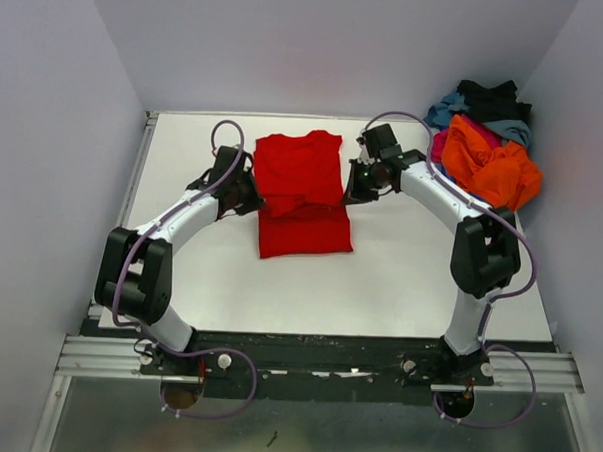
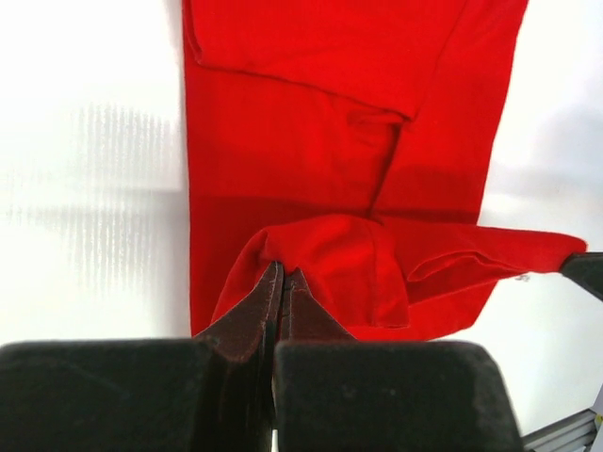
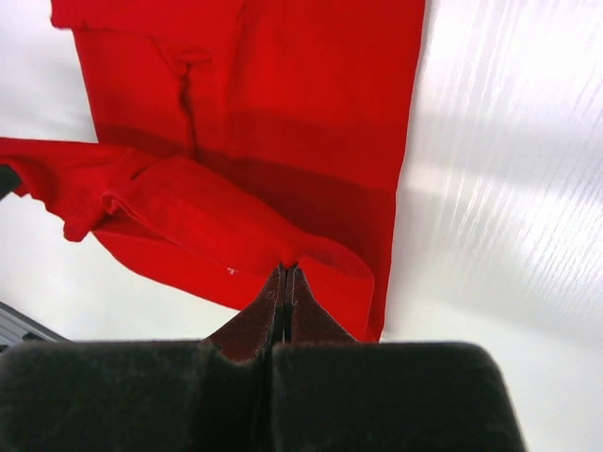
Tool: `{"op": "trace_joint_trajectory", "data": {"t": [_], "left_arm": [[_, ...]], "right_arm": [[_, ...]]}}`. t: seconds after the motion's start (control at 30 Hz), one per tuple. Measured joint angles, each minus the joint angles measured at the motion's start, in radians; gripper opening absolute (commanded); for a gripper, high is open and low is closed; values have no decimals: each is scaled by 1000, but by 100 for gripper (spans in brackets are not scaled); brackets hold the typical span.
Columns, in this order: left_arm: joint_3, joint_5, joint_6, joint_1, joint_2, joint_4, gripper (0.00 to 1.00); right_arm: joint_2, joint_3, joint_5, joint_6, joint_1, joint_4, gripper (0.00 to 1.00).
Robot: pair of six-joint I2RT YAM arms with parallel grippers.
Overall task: Fold and stack the t-shirts
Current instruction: Fold the folded rectangular tshirt in 1/3 of the way, then grab one side of the 2/3 rectangular tshirt with both arms
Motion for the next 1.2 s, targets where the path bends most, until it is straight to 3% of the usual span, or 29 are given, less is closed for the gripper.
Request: {"op": "trace_joint_trajectory", "data": {"t": [0.4,0.43,0.47,0.5,0.53,0.57,0.63,0.8,0.97,1.07,1.2], "left_arm": [[8,34,3,32,76,60,0],[9,38,3,34,85,69,12],[11,41,3,34,93,74,43],[18,45,5,36,107,77,67],[27,47,3,37,121,80,86],[37,49,2,37,138,85,99],[55,49,2,37,162,87,99],[32,40,17,38,135,111,97],[-162,41,-3,37,-43,151,80],[-279,46,-26,31,-142,163,77],[-347,48,-46,8,-161,174,69]], "right_arm": [[84,105,-3,0,-24,-2,1],[92,112,-4,0,-25,-1,3],[102,121,-6,0,-27,-2,16],[113,129,-7,0,-29,-1,43],[123,138,-8,-1,-32,0,63],[134,145,-8,5,-34,1,71],[148,153,-5,6,-39,7,78],[98,46,-3,9,-45,82,79],[-63,-167,-6,12,-45,140,67],[-145,-263,-23,9,-45,164,50],[-182,-354,-51,8,-45,201,46]]}}
